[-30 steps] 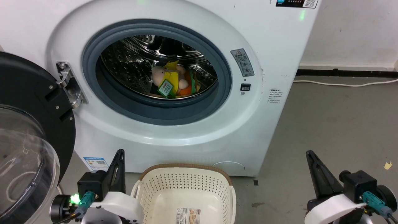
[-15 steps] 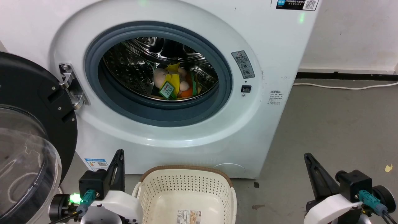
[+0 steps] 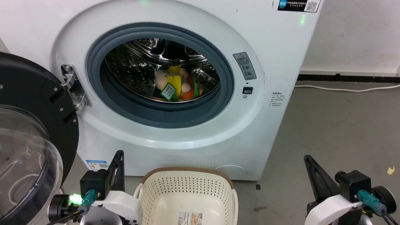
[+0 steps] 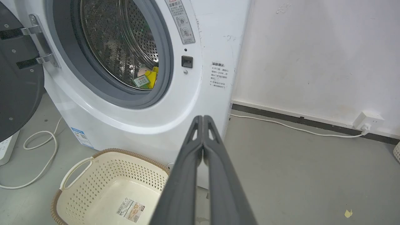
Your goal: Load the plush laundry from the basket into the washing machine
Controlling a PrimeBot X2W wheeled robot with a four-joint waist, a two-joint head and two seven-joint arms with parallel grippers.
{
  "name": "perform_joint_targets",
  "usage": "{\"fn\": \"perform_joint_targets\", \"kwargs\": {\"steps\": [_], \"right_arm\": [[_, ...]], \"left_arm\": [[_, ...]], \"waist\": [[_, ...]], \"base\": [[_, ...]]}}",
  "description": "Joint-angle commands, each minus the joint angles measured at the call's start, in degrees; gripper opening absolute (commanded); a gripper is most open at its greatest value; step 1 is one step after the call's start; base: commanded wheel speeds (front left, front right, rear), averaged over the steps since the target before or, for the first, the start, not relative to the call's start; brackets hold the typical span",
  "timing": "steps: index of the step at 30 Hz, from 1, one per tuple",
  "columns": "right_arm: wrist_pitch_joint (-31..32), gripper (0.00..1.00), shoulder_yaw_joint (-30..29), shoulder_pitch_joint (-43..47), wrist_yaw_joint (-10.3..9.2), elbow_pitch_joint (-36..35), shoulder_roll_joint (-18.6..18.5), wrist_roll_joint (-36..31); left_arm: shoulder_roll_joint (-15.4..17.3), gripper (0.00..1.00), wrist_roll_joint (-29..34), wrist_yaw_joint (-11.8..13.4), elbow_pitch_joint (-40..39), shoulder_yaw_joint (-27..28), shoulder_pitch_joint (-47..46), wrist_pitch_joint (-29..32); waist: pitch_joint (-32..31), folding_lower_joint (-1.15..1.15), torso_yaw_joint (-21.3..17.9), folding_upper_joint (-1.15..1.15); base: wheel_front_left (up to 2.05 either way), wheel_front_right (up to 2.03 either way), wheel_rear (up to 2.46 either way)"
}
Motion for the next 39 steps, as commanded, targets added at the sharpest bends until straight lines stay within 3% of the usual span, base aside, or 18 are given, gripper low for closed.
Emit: {"fn": "perform_joint_targets", "kwargs": {"steps": [1, 39], "right_arm": [[0.1, 0.0, 0.0, -0.7, -0.05, 0.2, 0.0, -0.4], [0.1, 0.0, 0.0, -0.7, -0.05, 0.2, 0.0, -0.4]], "left_arm": [[0.0, 0.0, 0.1, 0.2, -0.3, 0.1, 1.1, 0.0], [0.0, 0.0, 0.1, 0.2, -0.3, 0.1, 1.1, 0.0]], "waist": [[0.0, 0.0, 0.0, 0.0], [0.0, 0.0, 0.0, 0.0]], "base": [[0.0, 0.0, 0.0], [0.0, 0.0, 0.0]]}}
